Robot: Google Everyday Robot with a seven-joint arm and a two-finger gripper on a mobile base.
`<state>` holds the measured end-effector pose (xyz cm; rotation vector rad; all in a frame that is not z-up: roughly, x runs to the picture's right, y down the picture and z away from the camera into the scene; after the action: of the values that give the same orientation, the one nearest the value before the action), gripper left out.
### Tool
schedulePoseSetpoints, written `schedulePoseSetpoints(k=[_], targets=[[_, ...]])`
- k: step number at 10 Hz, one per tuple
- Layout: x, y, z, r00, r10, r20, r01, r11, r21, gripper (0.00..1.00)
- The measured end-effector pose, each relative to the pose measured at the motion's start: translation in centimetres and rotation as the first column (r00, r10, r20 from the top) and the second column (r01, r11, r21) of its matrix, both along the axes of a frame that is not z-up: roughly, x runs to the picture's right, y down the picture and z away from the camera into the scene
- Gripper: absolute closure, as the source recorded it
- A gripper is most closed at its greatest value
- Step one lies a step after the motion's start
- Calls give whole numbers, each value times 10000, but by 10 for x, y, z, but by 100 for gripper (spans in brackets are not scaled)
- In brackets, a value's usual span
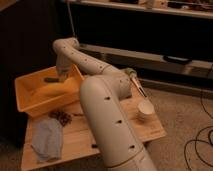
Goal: Place pepper in paper cup
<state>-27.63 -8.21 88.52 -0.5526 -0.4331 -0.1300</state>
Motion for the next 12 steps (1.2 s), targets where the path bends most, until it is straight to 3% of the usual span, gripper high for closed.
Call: schedulePoseSetpoints(k=[4, 7, 12], targets=[[20, -32, -39, 9995, 277, -126, -270, 9984, 489, 100], [68, -40, -79, 9974, 640, -345, -624, 9970, 457, 100], [143, -26, -145, 9833, 1128, -1430, -1119, 9936, 139, 100]])
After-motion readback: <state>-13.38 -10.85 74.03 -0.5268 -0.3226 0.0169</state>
